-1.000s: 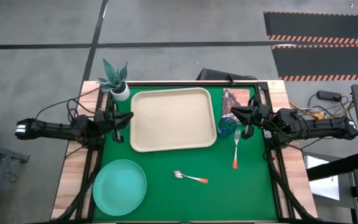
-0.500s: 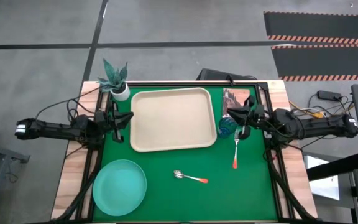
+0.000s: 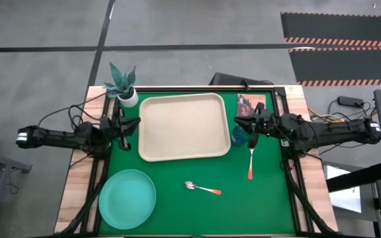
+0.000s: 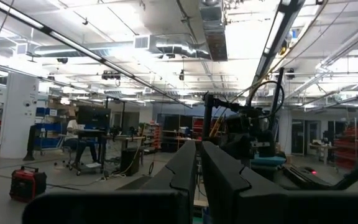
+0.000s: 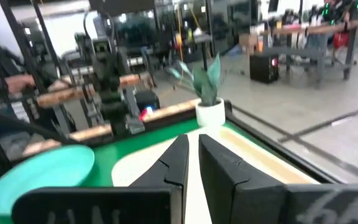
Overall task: Pick and place plate/cup/fork/spoon on tray
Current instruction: Put the blue cup on the light brown serving tray
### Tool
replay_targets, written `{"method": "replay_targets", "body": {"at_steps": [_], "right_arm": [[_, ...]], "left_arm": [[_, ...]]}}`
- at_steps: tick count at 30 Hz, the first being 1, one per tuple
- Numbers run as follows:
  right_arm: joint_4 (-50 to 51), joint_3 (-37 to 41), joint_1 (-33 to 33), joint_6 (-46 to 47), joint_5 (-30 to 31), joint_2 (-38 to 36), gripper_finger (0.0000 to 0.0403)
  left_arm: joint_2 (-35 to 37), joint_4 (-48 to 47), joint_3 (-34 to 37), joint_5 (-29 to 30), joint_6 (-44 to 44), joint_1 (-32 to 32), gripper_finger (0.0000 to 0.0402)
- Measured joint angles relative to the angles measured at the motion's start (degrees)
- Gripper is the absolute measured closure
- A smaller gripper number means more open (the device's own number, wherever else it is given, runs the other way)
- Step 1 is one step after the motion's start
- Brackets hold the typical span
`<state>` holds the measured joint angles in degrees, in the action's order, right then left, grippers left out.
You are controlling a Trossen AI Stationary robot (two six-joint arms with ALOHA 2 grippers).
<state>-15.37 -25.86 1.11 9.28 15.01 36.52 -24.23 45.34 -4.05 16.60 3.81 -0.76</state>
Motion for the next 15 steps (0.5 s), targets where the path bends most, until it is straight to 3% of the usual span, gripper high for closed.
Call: {"method": "replay_targets", "body": {"at_steps": [9, 15], "right_arm": [[1.7, -4.6, -0.5, -1.3, -0.2, 10.8, 0.0374], [14.0, -13.3, -0.5, 2.0, 0.2, 16.7, 0.0374]], "left_arm": [[0.0, 0.8, 0.0, 0.2, 0.1, 0.0, 0.0388], [0.3, 0.8, 0.0, 0.2, 0.1, 0.0, 0.0388]]}}
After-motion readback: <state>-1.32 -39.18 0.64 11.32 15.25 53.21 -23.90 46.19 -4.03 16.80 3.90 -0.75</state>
